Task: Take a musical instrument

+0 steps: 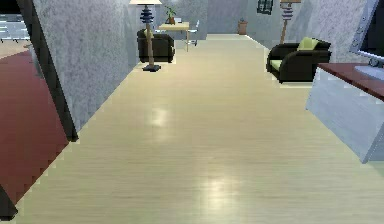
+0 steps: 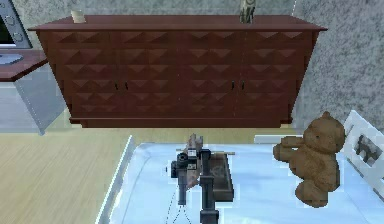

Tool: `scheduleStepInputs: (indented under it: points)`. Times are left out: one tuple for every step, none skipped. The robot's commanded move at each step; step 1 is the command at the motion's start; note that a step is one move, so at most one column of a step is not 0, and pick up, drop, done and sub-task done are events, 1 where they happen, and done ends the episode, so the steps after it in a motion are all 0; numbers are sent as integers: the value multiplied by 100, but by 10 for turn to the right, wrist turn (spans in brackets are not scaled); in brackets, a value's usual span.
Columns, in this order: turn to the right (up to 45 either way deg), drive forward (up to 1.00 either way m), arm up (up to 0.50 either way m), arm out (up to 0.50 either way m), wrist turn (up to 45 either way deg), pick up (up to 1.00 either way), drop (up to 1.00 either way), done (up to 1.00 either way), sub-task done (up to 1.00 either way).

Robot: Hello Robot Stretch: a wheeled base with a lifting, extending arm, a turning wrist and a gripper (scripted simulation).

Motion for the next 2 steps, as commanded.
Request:
scheduleStepInputs:
  points:
    - [0,0,0,0,450,0,0,0,0]
    - [0,0,0,0,450,0,0,0,0]
